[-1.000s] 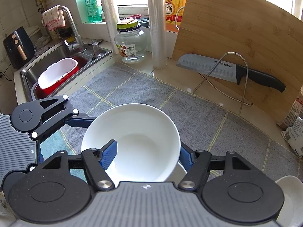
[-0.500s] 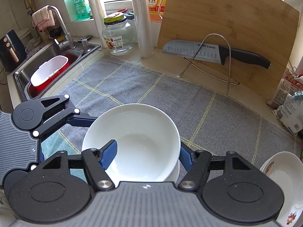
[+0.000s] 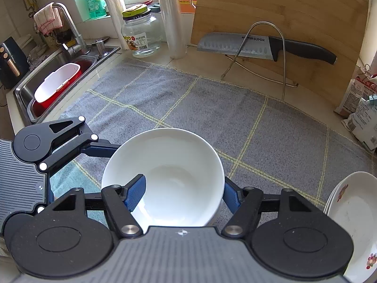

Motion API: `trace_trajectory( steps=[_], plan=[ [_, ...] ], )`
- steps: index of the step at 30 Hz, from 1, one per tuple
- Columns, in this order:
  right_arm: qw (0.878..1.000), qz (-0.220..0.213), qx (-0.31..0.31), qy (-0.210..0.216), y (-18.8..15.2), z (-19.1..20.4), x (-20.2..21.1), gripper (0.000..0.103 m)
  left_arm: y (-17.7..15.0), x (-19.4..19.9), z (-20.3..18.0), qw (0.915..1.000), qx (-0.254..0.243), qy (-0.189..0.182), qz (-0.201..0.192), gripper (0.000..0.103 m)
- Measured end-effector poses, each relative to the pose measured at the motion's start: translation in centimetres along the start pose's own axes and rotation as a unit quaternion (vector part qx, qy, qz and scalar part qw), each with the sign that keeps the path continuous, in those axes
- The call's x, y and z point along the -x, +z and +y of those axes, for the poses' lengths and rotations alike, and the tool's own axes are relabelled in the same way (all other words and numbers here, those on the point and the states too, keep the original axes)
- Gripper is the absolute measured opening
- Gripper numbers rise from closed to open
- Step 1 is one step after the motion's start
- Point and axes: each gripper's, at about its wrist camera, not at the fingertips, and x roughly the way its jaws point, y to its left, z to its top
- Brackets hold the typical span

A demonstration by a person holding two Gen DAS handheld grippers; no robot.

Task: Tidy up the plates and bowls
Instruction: 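Carry the bowl with the right tool onto the nested flower-decal bowls, then open the right tool and release the bowl on the stack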

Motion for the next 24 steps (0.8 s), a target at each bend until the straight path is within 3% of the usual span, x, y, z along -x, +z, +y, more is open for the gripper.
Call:
trace_trajectory(
  steps=[24],
  plan=[
    [1.000,0.000,-0.006,-0.001,-0.08,-0.20,-0.45,0.074,-0.01,-0.46,0.09,1.0000,-0.004,-0.002,0.007,0.090]
  ],
)
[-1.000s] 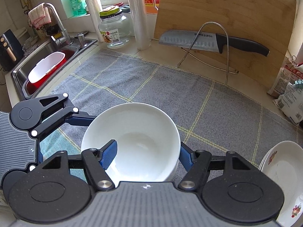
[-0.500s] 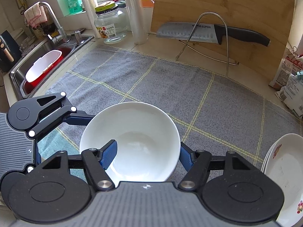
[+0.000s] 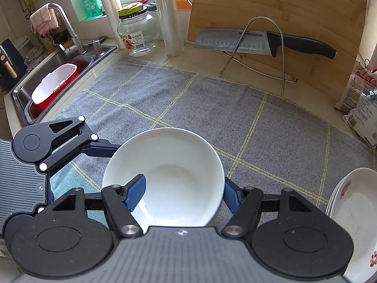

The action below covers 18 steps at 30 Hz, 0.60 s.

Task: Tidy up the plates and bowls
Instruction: 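Open the right tool and release the bowl on the stack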

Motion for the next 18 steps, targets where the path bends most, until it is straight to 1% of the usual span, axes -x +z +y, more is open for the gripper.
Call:
trace_trajectory(
  steps=[8,14,16,18],
  plan=[
    [1.000,0.000,0.001,-0.002,0.07,0.05,0.02,0.074,0.07,-0.20,0.13,1.0000,0.003,-0.003,0.003,0.091],
    [1.000,0.000,-0.001,-0.004,-0.03,-0.06,-0.01,0.075,-0.02,-0.34,-0.23,1.0000,-0.009,-0.003,0.004,0.094],
    [1.000,-0.003,-0.003,0.004,-0.08,-0.06,0.05,0.081,-0.03,-0.25,-0.16,1.0000,-0.007,-0.006,0.003,0.095],
    [1.000,-0.008,0.002,0.000,-0.12,0.14,0.18,0.090,-0.09,0.02,-0.10,1.0000,-0.005,-0.008,0.000,0.096]
  ],
)
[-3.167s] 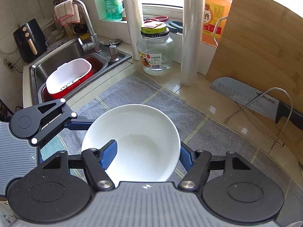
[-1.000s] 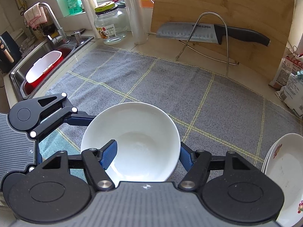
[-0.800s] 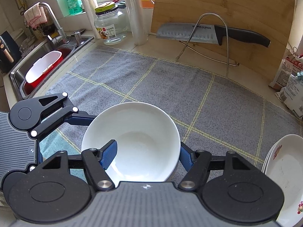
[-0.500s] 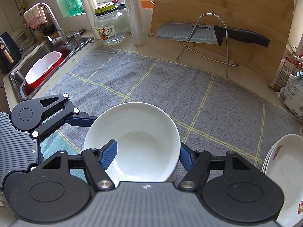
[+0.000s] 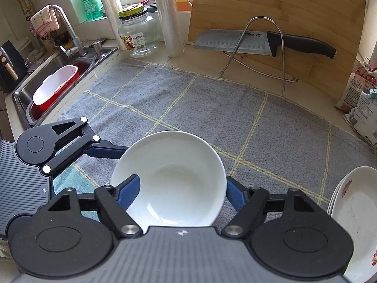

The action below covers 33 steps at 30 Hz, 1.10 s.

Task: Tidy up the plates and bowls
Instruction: 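Open the right tool and release the bowl on the stack, then grip the three-bowl stack from both sides with the left and right tools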

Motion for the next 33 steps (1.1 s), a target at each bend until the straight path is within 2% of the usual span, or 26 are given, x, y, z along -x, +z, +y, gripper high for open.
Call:
trace_trajectory(
  steps=[3,6,18,28,33],
  plan=[
    [1.000,-0.003,0.004,-0.003,-0.1,0.3,0.0,0.092,-0.1,0.5,0.1,1.0000,-0.001,0.002,-0.003,0.098],
    [1.000,-0.008,0.005,-0.005,-0.2,0.4,0.1,0.099,-0.2,0.8,0.0,1.0000,-0.002,0.000,-0.005,0.098],
    [0.999,-0.038,0.018,-0.003,-1.1,0.8,1.8,0.103,-1.1,2.7,-0.2,0.9996,0.019,-0.011,-0.017,0.098],
    [0.996,-0.068,0.057,0.026,-4.3,-0.6,4.3,0.103,-3.1,2.8,-0.9,0.9980,0.054,0.021,0.023,0.098],
    [0.995,-0.054,0.082,0.028,-7.0,-1.2,3.6,0.103,-4.2,1.6,-0.4,0.9953,0.071,0.043,0.050,0.098]
  ],
)
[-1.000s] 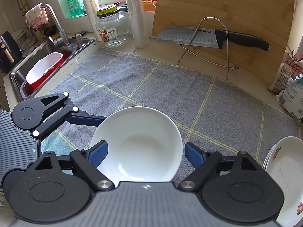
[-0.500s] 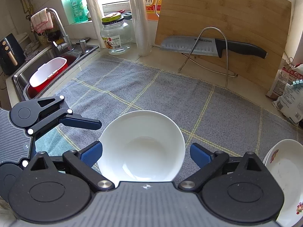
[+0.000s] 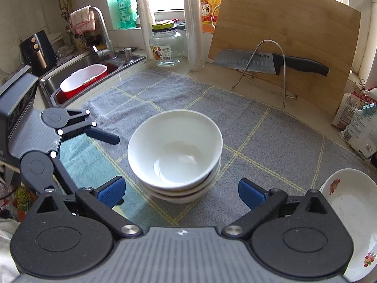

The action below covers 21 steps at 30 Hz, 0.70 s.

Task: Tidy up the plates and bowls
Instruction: 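Grip the three-bowl stack from both sides with the left and right tools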

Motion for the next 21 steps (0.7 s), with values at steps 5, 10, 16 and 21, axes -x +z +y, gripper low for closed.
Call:
trace_trajectory(
  steps=[5,10,16,21],
  plan=[
    [0.999,0.050,-0.003,-0.008,-2.6,-0.3,-3.7,0.103,-0.6,-2.0,0.5,0.9998,-0.006,0.000,0.017,0.098],
    [0.996,0.060,0.022,-0.056,-3.6,-0.1,-6.2,0.103,-1.1,-3.6,0.8,0.9985,-0.046,-0.027,0.015,0.098],
    [0.996,0.064,0.016,-0.054,-3.4,-0.4,-7.5,0.103,-0.8,-5.2,1.7,0.9962,-0.065,-0.054,0.023,0.102],
    [0.998,0.039,0.015,-0.054,-3.7,-0.7,-7.7,0.103,-0.7,-5.8,2.4,0.9905,-0.105,-0.088,-0.002,0.103]
  ],
)
